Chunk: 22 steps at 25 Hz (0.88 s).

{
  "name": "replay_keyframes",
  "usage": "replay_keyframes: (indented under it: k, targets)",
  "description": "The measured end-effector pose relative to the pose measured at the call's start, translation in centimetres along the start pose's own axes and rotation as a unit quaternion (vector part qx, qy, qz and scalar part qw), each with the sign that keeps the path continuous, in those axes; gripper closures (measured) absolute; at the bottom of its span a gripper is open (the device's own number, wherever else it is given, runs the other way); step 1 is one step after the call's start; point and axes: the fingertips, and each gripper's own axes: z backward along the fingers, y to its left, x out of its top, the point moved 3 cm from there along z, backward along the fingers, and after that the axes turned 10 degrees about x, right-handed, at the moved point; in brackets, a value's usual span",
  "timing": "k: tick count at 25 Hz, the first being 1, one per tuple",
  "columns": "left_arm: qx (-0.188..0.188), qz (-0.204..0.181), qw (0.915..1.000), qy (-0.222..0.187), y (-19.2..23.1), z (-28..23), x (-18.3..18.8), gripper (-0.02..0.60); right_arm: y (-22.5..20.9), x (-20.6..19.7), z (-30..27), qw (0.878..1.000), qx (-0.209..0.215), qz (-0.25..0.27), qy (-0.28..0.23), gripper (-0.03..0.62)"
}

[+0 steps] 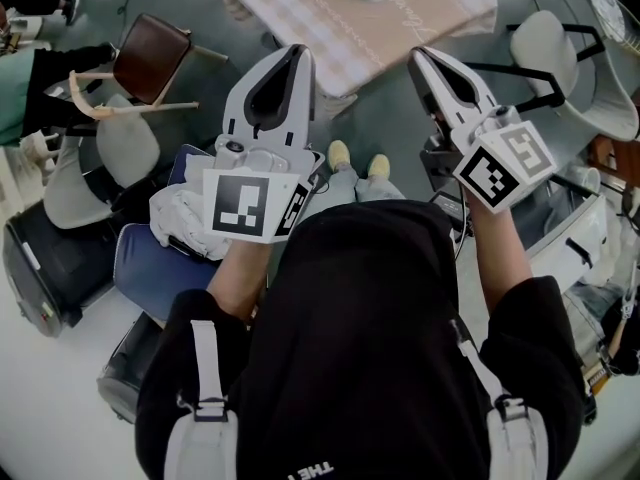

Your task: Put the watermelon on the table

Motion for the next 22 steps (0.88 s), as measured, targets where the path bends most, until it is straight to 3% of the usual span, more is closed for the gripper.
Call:
replay_keyframes:
  k: [10,22]
  targets:
    - [-0.001,-0.006,1.0,-0.001,-4.3,2.1,0.3,0.571,0.4,-0.2,4.4,1.0,0.005,0.0,0.006,0.579]
    - [0.003,-0.011,0.9999,-0.001,-5.3,4.7,0.4,0.571,2.5,-0.6,5.7,1.0,0.012,0.015,0.002,0.579]
